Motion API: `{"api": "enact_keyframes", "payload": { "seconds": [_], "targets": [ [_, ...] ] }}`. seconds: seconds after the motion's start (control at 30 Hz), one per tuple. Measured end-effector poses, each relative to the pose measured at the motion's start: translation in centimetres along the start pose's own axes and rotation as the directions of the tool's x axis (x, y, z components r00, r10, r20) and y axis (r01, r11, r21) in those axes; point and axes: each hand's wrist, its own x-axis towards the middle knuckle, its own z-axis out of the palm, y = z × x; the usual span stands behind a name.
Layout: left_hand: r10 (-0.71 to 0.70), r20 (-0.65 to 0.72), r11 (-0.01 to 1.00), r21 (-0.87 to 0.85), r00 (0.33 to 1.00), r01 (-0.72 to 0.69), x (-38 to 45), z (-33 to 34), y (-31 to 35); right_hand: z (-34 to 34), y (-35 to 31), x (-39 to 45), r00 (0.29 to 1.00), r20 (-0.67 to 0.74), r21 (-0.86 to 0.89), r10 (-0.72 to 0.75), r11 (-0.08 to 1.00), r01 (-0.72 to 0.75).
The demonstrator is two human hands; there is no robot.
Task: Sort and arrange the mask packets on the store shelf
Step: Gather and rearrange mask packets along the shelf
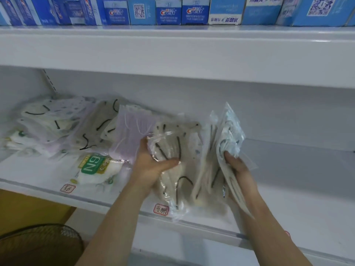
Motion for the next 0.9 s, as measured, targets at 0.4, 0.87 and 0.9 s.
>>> {"api": "enact_keyframes", "payload": {
  "seconds": [0.4,0.87,0.9],
  "targets": [
    [-0.209,0.531,0.958,-0.057,0.822,0.28,-3.0,17.7,1.2,-9.9,-7.4,-7.5,0.795,-0.454,-0.28,-0.401,0.912,0.3],
    [-0.2,0.504,0.934,-0.161,0.84,0.319,-13.5,47.1,2.2,-31.0,-19.7,-19.9,0.535,-0.667,-0.458,-0.519,0.852,0.255],
    [-0.222,0.518,0.932,-0.138,0.826,0.336,-14.5,49.5,2.2,-33.3,-21.0,-20.6,0.504,-0.679,-0.473,-0.533,0.843,0.254]
  ]
}}
